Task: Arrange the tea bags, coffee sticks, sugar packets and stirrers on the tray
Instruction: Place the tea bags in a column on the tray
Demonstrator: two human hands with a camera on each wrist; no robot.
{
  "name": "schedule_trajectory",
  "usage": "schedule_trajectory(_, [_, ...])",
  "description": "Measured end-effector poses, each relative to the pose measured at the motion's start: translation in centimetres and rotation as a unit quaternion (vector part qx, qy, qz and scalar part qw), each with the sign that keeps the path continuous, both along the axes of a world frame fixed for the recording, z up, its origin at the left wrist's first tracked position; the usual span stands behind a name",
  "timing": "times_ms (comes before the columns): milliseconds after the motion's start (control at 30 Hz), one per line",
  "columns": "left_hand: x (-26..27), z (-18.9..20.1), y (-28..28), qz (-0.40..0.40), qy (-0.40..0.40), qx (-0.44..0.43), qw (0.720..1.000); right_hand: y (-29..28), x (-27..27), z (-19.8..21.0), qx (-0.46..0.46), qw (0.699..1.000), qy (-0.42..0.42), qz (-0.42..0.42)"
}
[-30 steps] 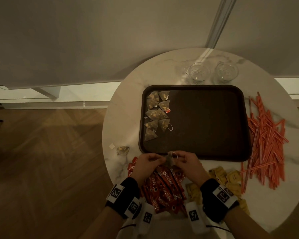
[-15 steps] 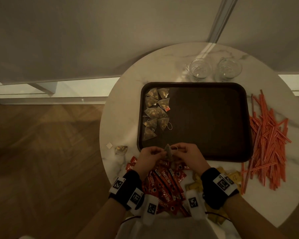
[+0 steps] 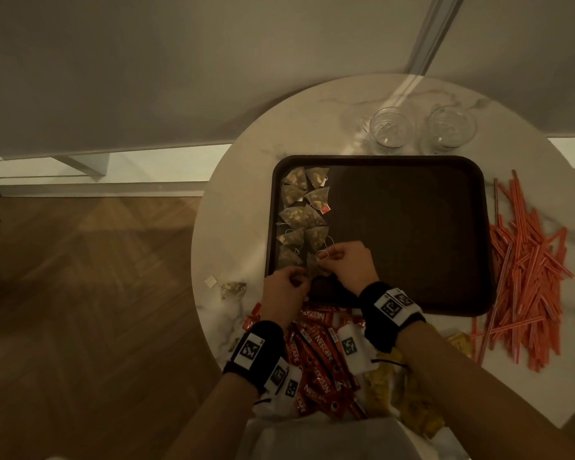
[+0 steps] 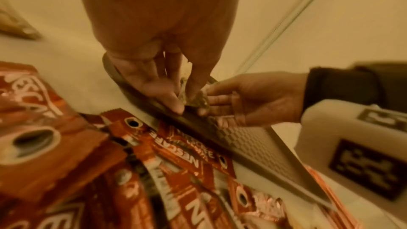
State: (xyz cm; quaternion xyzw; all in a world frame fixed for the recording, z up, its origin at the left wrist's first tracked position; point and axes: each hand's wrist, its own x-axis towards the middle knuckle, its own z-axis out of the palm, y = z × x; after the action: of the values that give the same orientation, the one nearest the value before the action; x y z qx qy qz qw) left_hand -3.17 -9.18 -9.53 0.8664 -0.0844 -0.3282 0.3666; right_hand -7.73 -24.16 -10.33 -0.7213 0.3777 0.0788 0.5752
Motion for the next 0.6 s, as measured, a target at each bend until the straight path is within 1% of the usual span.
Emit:
schedule_trajectory(133, [-0.1, -0.4, -0.4, -0.053, -0.029, 0.038, 0.997, 0.4, 0.3, 0.3, -0.090, 0.994, 0.013, 0.056])
schedule_trajectory(267, [0.0, -1.1, -0.7, -0.081, -0.067, 0.070, 0.992, 0.5, -0.5, 0.7, -0.138, 0.985, 0.050, 0.090])
schedule_trajectory(400, [-0.3, -1.2, -0.8, -0.112, -0.091, 0.080, 0.986, 0.0, -1.6, 0.9, -0.187, 0.973, 0.076, 0.113])
schedule_trajectory(500, [-0.3, -1.2, -1.0, -0.118, -0.102, 0.088, 0.984, -0.8, -2.5, 0.6, -0.171, 0.978, 0.064, 0.097])
schedule_trajectory(600, [-0.2, -1.4, -1.1, -0.117, -0.107, 0.087, 0.984, -0.9, -2.9, 0.4, -0.090, 0.994, 0.036, 0.043])
